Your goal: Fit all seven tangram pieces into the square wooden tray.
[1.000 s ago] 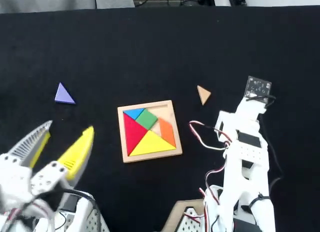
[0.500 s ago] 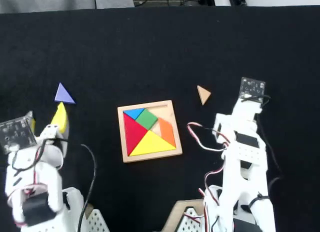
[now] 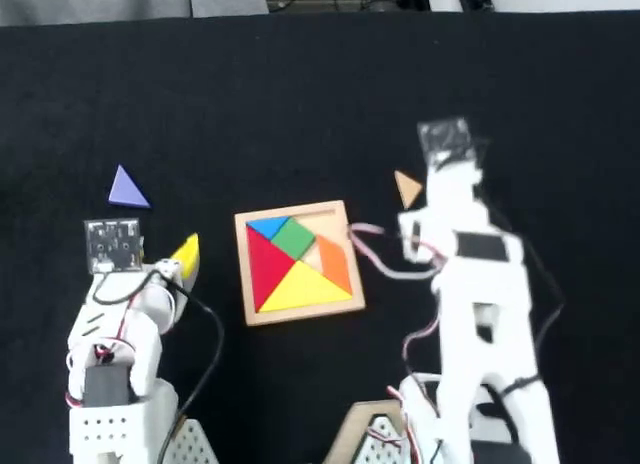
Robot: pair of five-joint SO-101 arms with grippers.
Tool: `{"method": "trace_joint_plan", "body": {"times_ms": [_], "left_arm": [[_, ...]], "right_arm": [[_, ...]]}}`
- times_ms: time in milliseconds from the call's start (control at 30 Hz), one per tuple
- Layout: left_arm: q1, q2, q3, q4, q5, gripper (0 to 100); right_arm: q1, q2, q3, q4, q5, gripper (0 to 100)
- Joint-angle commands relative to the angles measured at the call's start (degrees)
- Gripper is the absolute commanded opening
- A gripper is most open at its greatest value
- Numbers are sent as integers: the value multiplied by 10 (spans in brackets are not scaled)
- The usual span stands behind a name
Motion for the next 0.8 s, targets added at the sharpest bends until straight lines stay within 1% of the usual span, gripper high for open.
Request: {"method": "trace_joint_plan", "body": {"times_ms": [0,100,200,233,367,467,633,767], "left_arm": [[7,-4,12,3,-9,267],[8,-4,12,5,-11,267],[11,-4,12,6,-11,267],[11,-4,12,6,-11,267],[11,-3,12,6,-11,267],[12,-3,12,6,-11,267],[12,-3,12,6,-11,267],[12,-3,12,6,-11,267]], "right_arm": [[-11,64,-168,110,5,64],[-31,155,-251,145,8,64],[-41,257,-316,151,4,65],[-44,291,-338,151,3,72],[-45,428,-437,170,-38,150],[-45,512,-518,201,-37,147],[-47,584,-611,224,-38,148],[-44,620,-638,224,-36,149]]}}
